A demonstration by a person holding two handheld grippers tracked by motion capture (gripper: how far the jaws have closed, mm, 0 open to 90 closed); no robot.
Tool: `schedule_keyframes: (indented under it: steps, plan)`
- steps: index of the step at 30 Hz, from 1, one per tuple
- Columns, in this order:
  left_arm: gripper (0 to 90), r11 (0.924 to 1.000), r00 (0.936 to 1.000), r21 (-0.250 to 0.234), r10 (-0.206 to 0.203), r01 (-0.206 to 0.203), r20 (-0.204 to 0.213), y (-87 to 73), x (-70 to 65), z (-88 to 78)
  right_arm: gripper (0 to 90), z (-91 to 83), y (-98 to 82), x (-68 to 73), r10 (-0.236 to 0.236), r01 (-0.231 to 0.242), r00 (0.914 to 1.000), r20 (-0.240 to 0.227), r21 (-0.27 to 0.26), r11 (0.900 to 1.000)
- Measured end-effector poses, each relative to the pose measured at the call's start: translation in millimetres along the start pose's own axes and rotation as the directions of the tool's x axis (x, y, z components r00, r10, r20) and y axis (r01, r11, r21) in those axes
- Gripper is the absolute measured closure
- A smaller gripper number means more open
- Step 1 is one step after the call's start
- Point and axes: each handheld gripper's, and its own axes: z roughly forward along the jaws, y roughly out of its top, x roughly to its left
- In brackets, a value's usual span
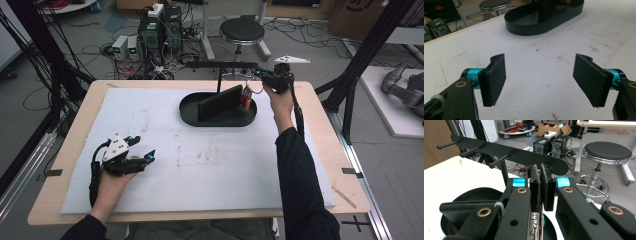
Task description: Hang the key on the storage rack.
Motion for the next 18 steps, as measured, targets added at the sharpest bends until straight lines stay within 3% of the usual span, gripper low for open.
schedule_keyframes:
  steps: [4, 11, 15, 18]
  plan:
    - [26.6, 1.0, 1.0, 0.0, 0.0, 0.0, -0.001, -0.1, 0.1, -0.3, 85.7, 1.3, 0.1, 2.8, -0.025, 0.024, 0.9993, 0.028, 0.014, 1.0]
    - [26.6, 1.0, 1.0, 0.003, 0.002, -0.002, 0.005, -0.3, -0.4, 1.1, 79.4, -1.2, 0.9, 3.7, -0.049, 0.045, 0.9911, 0.124, 0.038, 0.998]
    - [26.6, 1.0, 1.0, 0.001, 0.002, -0.002, 0.007, 0.0, -0.8, 1.6, 70.2, -7.3, 2.3, 1.5, -0.037, 0.032, 0.9895, 0.14, 0.038, 0.999]
    - [26.6, 1.0, 1.0, 0.0, 0.004, -0.004, 0.006, 0.7, -0.4, 1.4, 63.6, -14.8, 5.2, 3.8, -0.071, 0.063, 0.9847, 0.159, 0.058, 0.996]
